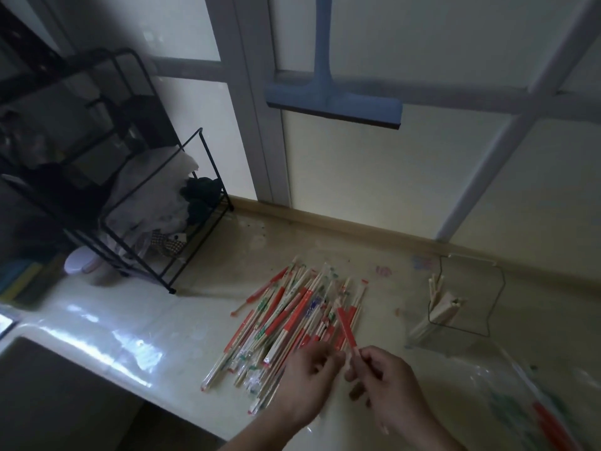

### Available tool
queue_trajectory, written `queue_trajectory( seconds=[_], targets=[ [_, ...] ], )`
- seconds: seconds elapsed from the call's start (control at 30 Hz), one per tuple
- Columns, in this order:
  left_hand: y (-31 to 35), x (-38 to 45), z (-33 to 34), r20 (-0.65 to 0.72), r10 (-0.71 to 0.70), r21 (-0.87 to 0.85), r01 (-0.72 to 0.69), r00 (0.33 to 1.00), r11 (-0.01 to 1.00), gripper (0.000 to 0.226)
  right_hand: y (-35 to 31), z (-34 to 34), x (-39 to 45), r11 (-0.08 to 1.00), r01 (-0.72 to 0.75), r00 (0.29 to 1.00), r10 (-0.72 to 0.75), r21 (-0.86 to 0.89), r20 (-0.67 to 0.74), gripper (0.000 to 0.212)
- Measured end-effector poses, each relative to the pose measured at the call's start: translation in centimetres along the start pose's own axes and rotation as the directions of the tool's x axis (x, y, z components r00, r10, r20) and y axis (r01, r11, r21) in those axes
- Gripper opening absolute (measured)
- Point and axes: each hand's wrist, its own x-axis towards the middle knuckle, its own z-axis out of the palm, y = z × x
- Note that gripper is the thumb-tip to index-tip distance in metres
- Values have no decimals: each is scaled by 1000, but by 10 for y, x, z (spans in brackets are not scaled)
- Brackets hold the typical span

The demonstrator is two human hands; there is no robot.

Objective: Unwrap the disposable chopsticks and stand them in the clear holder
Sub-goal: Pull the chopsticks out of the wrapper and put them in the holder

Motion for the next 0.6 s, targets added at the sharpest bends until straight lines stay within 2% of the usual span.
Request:
queue_trajectory(
  seconds=[0.1, 0.2, 0.27, 0.33, 0.37, 0.4, 0.43, 0.5, 0.53, 0.6],
  targets=[
    [43, 4, 1, -53, -33, -400, 9, 998, 917, 43, -20, -25, -29, 995, -11, 998, 6, 97, 57, 15],
    [83, 8, 7, -28, -42, -649, 14, 999, 761, 31, -31, -49, -57, 981, -19, 997, 6, 191, 71, 11],
    [102, 8, 11, -15, -41, -679, 20, 999, 734, 22, -29, -63, -79, 968, -43, 999, 40, 247, 15, 8],
    [116, 8, 16, -14, -63, -708, 35, 998, 705, 23, -23, -77, -101, 965, -60, 998, 66, 254, -17, 6],
    [123, 7, 18, -26, -74, -725, 33, 997, 688, 23, -18, -87, -109, 967, -77, 997, 82, 241, -13, 13],
    [129, 5, 20, -41, -79, -744, 22, 996, 668, 23, -12, -96, -116, 966, -111, 994, 110, 233, 16, 23],
    [135, 3, 23, -55, -83, -758, 13, 995, 652, 22, -7, -102, -124, 962, -155, 987, 142, 225, 74, 25],
    [144, -2, 31, -73, -101, -794, 3, 992, 607, 22, 3, -96, -131, 958, -177, 982, 156, 227, 107, 13],
    [148, -4, 34, -79, -114, -815, 1, 990, 579, 21, 10, -88, -131, 976, -147, 989, 141, 163, 46, 17],
    [155, -7, 42, -92, -143, -850, -3, 985, 527, 20, 18, -70, -134, 999, -44, 982, 47, 22, -182, 19]
  ],
)
